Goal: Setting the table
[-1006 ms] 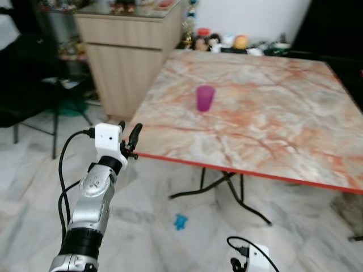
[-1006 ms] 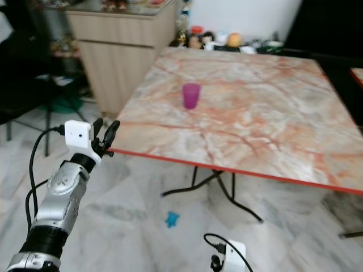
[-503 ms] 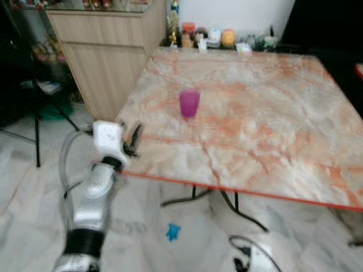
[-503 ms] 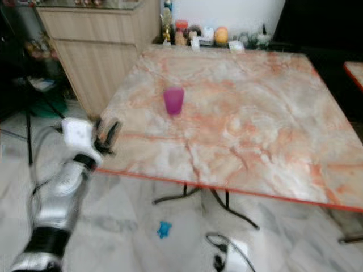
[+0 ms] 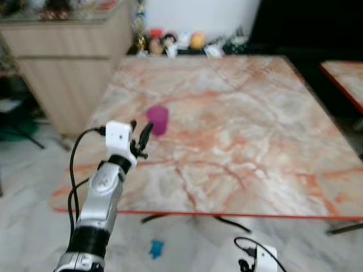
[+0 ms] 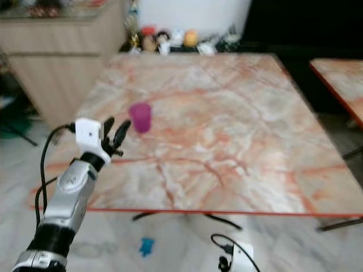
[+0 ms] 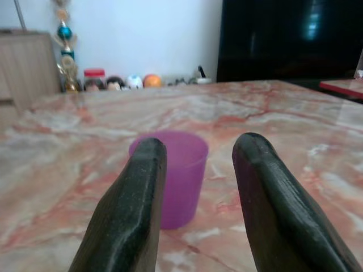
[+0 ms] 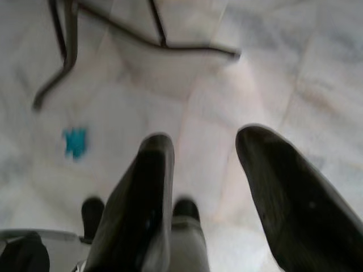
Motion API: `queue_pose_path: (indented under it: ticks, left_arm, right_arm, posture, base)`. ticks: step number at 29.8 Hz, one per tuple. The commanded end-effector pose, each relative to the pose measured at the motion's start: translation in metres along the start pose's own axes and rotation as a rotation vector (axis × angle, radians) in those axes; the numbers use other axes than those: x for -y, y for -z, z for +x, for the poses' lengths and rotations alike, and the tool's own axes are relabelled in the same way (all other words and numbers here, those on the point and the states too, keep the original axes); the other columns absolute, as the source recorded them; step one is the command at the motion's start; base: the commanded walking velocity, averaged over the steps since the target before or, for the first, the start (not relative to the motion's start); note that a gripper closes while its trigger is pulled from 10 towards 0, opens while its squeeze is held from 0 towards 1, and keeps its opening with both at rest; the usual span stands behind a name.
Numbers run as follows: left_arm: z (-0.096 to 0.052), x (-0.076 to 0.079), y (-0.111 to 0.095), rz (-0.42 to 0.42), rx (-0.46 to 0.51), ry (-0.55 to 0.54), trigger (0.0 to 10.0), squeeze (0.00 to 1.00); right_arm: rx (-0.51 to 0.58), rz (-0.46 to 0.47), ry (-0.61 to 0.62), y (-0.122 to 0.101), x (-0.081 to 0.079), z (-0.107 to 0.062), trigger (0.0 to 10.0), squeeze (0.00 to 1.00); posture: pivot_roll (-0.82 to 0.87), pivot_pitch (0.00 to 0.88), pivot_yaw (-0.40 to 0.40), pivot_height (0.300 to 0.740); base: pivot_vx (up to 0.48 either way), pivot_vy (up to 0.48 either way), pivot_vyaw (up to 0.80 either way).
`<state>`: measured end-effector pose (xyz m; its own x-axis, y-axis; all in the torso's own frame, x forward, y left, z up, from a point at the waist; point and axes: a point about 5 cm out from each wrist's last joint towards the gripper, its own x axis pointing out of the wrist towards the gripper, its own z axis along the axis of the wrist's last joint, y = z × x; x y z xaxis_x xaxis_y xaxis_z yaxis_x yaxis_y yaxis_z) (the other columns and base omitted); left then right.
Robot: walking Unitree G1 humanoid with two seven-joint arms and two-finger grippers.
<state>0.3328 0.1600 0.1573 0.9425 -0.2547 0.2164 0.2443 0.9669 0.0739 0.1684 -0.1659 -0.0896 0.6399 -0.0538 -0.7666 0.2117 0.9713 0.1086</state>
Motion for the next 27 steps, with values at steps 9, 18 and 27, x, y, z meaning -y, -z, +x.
queue_pose_path:
  ticks: [9, 18, 27]
  left_arm:
    - [0.004, -0.004, -0.008, -0.070, 0.017, -0.029, 10.0, 0.00]
    - [0.011, -0.019, -0.018, -0.101, 0.050, -0.136, 10.0, 0.00]
    - [-0.005, -0.023, -0.004, -0.050, 0.008, -0.164, 10.0, 0.00]
  right_arm:
    - [-0.016, -0.018, -0.013, 0.005, -0.004, -0.001, 10.0, 0.00]
    - [-0.019, -0.033, -0.022, 0.006, -0.006, -0.001, 10.0, 0.00]
    - [-0.027, -0.036, -0.019, 0.008, -0.005, -0.002, 10.0, 0.00]
  posture:
    - [0.16, 0.025, -0.029, 0.740]
    - [0.16, 0.034, -0.029, 0.740]
    - [0.16, 0.044, -0.033, 0.740]
  base:
    - [0.000, 0.000, 0.00]
    - [0.000, 0.000, 0.00]
    - [0.000, 0.000, 0.00]
